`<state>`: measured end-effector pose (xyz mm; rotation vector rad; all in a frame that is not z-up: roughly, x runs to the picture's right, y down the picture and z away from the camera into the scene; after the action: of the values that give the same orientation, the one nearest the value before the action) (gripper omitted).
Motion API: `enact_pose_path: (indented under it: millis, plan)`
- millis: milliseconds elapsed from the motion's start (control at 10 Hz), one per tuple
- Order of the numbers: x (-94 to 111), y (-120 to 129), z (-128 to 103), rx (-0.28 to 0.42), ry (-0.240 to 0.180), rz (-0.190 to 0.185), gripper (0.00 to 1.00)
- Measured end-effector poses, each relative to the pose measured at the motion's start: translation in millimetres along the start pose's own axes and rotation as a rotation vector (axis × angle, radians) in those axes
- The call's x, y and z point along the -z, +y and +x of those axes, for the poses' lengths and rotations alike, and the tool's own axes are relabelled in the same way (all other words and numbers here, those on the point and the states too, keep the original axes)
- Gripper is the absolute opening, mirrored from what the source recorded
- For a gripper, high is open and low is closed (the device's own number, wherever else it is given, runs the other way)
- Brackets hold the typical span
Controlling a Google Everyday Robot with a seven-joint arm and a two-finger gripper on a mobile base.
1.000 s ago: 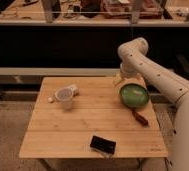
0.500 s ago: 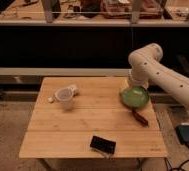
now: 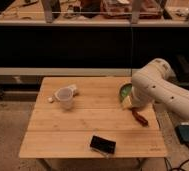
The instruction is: Move the arm in a circular motion
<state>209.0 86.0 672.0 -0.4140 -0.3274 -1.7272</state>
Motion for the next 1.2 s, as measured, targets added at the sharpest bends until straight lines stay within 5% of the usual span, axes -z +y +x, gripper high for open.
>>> enact_pose_path:
  millis: [300,800,1000,1200]
  plan:
    - [5.7,-57.7,-19.7,0.073,-0.018,0.065,0.8]
    - [-5.5,-200.9,25.3,0.291,-0.007,0.269,0.8]
    - [-14.7,-227.2,54.2,0.356,0.004,0.281,0.8]
    - [-25.8,-229.6,94.3,0.38,0.017,0.238,0.8]
